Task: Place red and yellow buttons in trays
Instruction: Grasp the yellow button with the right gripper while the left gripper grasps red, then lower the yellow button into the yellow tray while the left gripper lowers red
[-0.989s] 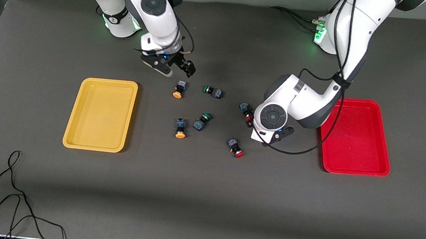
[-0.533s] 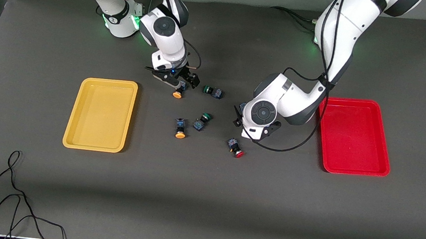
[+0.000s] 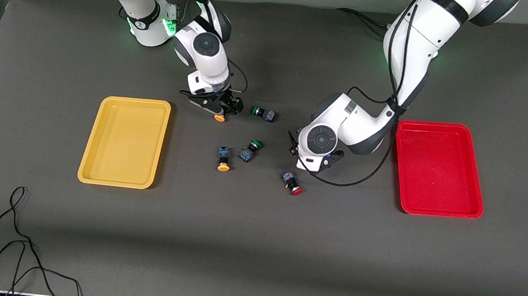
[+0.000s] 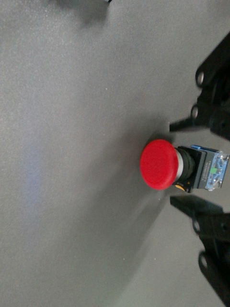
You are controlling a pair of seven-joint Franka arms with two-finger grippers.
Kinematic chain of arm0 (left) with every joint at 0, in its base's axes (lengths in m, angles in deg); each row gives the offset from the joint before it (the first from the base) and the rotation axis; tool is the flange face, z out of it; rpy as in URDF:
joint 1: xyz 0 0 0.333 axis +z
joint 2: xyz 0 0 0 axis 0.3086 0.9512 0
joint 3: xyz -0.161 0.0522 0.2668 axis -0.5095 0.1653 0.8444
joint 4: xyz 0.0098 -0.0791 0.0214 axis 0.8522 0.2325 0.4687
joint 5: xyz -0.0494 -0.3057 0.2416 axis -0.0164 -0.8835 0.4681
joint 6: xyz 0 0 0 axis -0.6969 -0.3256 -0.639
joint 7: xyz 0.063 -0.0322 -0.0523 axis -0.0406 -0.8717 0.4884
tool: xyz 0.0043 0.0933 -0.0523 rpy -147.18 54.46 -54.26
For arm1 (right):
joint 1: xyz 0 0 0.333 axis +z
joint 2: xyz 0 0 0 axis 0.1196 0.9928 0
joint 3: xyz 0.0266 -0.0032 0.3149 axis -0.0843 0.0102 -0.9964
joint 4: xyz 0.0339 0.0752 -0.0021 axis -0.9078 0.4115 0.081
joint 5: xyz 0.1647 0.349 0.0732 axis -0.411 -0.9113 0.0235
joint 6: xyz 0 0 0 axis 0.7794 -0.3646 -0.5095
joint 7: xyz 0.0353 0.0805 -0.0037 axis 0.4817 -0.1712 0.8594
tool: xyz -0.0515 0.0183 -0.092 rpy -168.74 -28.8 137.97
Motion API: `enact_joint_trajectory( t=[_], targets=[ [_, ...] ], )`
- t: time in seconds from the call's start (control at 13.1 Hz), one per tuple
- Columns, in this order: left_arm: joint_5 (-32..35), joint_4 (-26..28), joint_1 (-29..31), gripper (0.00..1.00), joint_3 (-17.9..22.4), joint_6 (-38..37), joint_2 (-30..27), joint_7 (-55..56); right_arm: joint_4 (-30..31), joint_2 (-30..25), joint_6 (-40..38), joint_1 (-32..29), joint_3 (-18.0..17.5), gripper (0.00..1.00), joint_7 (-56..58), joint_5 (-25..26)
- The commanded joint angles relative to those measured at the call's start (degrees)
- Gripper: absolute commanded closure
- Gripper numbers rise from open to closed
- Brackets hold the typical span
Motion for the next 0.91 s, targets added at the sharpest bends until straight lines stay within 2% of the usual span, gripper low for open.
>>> enact_joint_trajectory(
  t=[0.0, 0.08, 0.15, 0.23, 0.53, 0.68, 0.84],
  targets=[
    [0.89, 1.08, -0.79, 1.00, 0.47, 1.36, -0.79, 1.03, -0.39, 0.66, 1.05, 0.12, 0.47, 0.55, 0.95, 1.47],
    [0.89, 0.90, -0.79, 1.00, 0.47, 1.10, -0.88, 0.94, -0.47, 0.66, 0.79, 0.03, 0.55, 0.68, 1.40, 1.47],
    [0.89, 0.29, -0.62, 1.00, 0.47, 0.05, -1.14, 0.86, -0.65, 0.40, 0.44, -0.05, 0.55, 0.76, 1.58, 1.47],
    [0.89, -0.41, -0.10, 1.00, 0.47, -1.00, -1.66, 0.51, -0.91, -0.04, 0.35, -0.05, 0.73, 0.78, 1.93, 1.47],
    [0.89, -9.54, 5.34, 1.00, 0.82, -19.69, -3.25, -7.11, -6.00, -3.72, -11.39, -0.05, 1.17, 0.78, 2.02, 1.38],
    [0.89, -9.65, 10.87, 1.00, 0.82, -25.77, -7.36, -16.85, -10.90, -7.06, -21.83, -0.14, 1.35, 0.78, 2.80, 0.94],
    [3.59, -8.86, 16.14, 1.00, 0.91, -30.70, -11.06, -26.00, -18.63, -8.21, -34.13, -0.14, 4.31, 0.78, 6.56, 0.33]
  ],
)
